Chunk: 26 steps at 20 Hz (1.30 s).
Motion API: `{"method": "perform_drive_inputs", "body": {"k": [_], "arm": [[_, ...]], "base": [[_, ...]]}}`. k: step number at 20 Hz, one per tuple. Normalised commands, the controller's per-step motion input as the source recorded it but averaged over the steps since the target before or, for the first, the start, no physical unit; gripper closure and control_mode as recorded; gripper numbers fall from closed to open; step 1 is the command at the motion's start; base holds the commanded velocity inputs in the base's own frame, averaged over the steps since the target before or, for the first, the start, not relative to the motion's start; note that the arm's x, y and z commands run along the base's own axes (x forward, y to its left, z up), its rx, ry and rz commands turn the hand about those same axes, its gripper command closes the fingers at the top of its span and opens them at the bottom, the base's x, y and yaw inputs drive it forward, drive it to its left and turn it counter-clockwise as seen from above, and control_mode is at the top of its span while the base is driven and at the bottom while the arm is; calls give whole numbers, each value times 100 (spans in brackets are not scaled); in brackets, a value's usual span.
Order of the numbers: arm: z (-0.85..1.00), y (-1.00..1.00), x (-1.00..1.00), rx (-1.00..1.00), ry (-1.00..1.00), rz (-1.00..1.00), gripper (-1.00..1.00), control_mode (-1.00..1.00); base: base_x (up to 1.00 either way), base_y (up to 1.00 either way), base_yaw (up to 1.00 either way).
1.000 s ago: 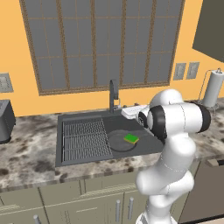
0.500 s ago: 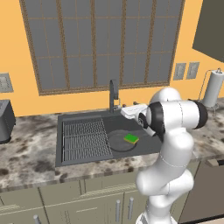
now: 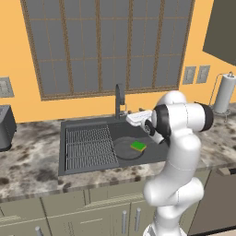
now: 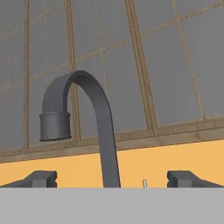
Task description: Pick the pan and sponge and place them into the sink. Then turn on the water.
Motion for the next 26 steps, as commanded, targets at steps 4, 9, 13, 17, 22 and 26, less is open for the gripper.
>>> {"method": "perform_drive_inputs", "body": {"k": [4,9,13,17,22,26], "arm": [[-5,0,19,1,-2,1,-100,-100],[-1,0,21,2,-2,1,-100,-100],[-2,0,21,2,-1,1,-100,-100],[-5,0,22,1,-1,1,-100,-100],[-10,3,27,0,0,1,-100,-100],[-11,2,30,0,0,1,-100,-100]], "base": [[0,0,0],[0,0,0],[0,0,0],[0,0,0],[0,0,0],[0,0,0]]}}
